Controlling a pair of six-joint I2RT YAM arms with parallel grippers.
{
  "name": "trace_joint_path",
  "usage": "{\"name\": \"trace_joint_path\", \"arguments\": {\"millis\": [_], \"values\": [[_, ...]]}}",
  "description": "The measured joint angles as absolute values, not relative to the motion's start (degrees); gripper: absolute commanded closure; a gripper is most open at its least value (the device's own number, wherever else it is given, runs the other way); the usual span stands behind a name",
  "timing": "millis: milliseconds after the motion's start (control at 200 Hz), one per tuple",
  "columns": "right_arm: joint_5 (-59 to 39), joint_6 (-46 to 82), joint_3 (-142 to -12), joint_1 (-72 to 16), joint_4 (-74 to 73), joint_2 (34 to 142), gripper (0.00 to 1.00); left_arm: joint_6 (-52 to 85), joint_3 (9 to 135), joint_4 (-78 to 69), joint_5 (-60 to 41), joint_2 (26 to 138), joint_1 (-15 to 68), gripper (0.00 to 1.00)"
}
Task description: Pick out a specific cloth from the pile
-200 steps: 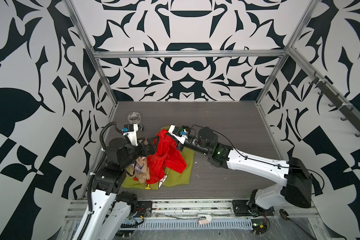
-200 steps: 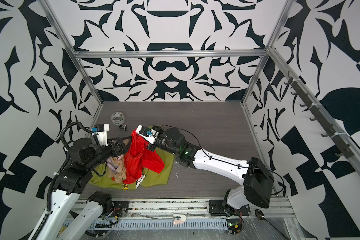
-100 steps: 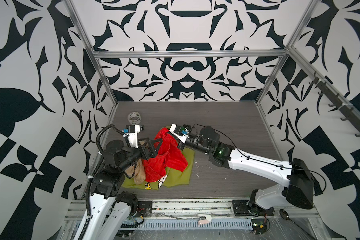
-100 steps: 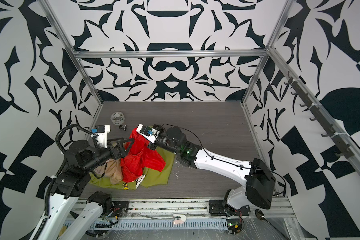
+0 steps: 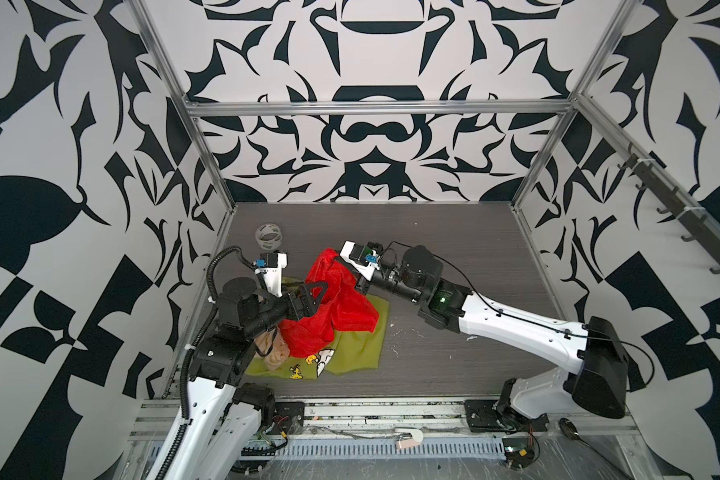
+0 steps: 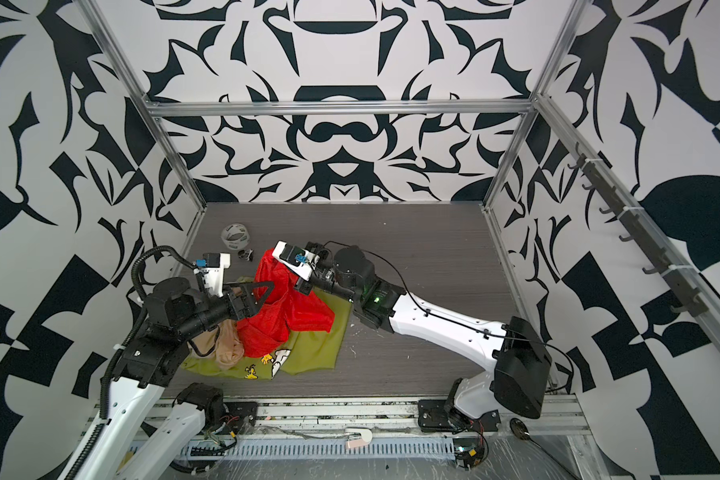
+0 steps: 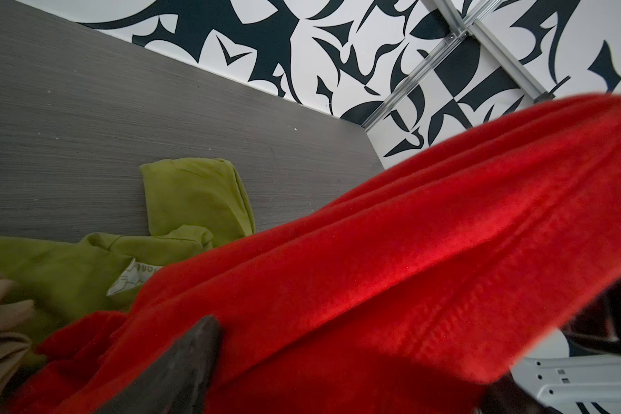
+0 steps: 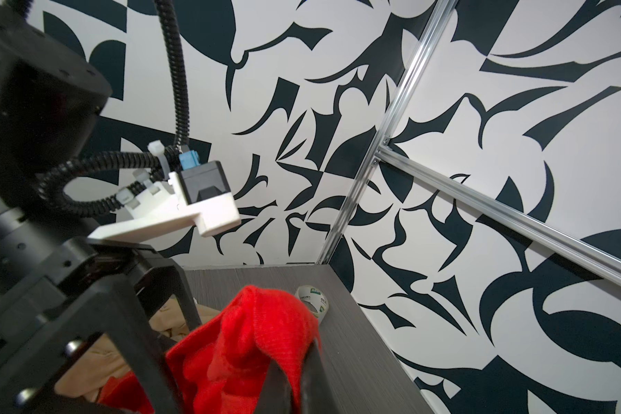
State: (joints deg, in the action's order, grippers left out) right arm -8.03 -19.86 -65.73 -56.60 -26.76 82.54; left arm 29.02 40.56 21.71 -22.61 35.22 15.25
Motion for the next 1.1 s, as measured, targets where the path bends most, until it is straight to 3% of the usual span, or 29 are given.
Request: {"name": "trace_joint_path", "arguments": {"millis": [250,575,845,1100], "values": [[-8.69,-19.94,-66.48,-56.6,-26.76,82.54,1.0,29.43,40.34,20.91,-23.29,36.69,15.25,0.45],[-8.73,-20.12,-66.48,-56.6,-26.74,82.54,1.0,29.82,40.77,20.97,-23.75,36.71,15.25,0.74],[-8.73,-20.14,-66.48,-56.6,-26.81,82.54,1.0,29.67,42.09,21.87,-23.9,35.99,15.25,0.87],[-8.69,-20.14,-66.48,-56.6,-26.92,82.52,1.0,29.58,43.44,22.26,-23.9,35.97,15.22,0.89]]}}
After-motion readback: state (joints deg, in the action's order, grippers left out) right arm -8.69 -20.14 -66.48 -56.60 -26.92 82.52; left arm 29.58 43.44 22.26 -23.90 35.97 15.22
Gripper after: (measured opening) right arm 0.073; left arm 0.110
